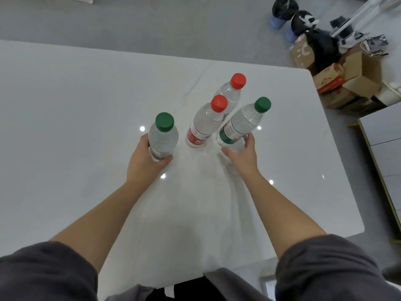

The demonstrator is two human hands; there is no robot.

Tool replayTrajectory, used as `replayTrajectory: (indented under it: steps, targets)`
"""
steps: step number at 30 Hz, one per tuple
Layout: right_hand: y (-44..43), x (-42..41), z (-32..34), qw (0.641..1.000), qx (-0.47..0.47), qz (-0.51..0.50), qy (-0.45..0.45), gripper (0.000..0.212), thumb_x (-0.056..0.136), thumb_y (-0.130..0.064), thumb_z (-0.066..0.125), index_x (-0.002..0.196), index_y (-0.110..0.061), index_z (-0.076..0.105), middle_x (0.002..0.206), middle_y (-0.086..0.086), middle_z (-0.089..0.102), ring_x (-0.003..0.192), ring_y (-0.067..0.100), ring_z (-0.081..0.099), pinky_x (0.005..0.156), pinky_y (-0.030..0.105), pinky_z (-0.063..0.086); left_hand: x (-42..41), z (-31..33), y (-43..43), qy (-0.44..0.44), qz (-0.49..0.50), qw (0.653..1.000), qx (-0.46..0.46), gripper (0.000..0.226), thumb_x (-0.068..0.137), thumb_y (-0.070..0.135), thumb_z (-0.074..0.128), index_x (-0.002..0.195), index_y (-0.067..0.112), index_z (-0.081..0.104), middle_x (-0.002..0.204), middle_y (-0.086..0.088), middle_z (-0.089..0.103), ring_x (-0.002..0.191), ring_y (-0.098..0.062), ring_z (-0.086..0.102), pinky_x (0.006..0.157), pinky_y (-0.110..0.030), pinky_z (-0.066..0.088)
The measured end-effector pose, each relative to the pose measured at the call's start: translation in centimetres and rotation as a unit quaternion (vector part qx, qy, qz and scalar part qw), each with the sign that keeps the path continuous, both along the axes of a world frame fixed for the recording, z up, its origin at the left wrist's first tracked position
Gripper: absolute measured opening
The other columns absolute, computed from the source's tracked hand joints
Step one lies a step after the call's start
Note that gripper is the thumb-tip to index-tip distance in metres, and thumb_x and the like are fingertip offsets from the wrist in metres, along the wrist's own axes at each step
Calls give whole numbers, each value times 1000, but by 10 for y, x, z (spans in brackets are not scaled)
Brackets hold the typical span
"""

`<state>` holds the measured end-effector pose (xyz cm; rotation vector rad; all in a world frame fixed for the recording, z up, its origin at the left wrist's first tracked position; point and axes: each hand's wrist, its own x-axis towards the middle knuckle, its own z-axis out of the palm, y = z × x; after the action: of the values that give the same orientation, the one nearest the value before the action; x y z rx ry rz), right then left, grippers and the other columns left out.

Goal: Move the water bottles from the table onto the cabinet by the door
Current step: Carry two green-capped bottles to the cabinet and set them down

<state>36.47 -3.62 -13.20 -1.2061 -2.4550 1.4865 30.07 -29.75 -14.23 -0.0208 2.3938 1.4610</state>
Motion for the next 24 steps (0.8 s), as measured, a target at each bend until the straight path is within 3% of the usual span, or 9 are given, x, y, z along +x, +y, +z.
replayTrajectory:
  steps: [3, 6, 11, 17, 21, 24]
  targets:
    - [-1, -18, -8, 998, -16, -33, 58, 76, 73, -16, 83, 136, -16, 39, 130, -5, 55, 113, 8, 54, 94, 25, 44, 10, -2, -4, -2, -6, 1000, -3, 69, 74, 33, 80, 129, 30, 40, 111, 16, 56, 97, -10, 56, 80, -27, 42]
    - [1, -28, -15, 995, -13, -52, 87, 69, 71, -17, 85, 127, -18, 45, 116, -6, 60, 101, 10, 61, 92, 29, 51, 14, -2, -6, -5, -9, 1000, -6, 68, 74, 32, 81, 129, 29, 40, 111, 15, 57, 97, -11, 56, 80, -28, 42]
    - [2, -14, -16, 997, 6, -32, 73, 75, 69, -24, 86, 132, -19, 46, 124, -4, 62, 107, 13, 60, 93, 28, 48, 19, 0, -7, -1, -26, 1000, -8, 69, 74, 32, 81, 130, 29, 40, 112, 17, 55, 97, -9, 55, 80, -25, 42]
    - [-23, 51, -20, 998, -17, -32, 49, 75, 66, -31, 86, 131, -21, 50, 124, -5, 63, 111, 15, 62, 97, 36, 51, 39, 3, -12, -8, -51, 999, -3, 70, 75, 31, 80, 133, 26, 40, 114, 16, 54, 97, -9, 54, 80, -24, 41]
    - [-53, 99, -19, 998, -36, -26, 48, 72, 59, -48, 81, 122, -23, 58, 112, -9, 69, 100, 5, 66, 88, 31, 55, 59, 3, -17, -29, -87, 996, 3, 67, 75, 30, 80, 129, 29, 41, 114, 15, 56, 97, -8, 56, 77, -20, 40]
    - [-69, 126, -21, 997, -61, -31, 43, 68, 59, -49, 82, 119, -24, 60, 109, -10, 70, 99, 5, 67, 86, 29, 55, 75, 1, -20, -36, -121, 992, 3, 61, 74, 29, 81, 121, 35, 42, 109, 18, 57, 96, -6, 58, 74, -13, 39]
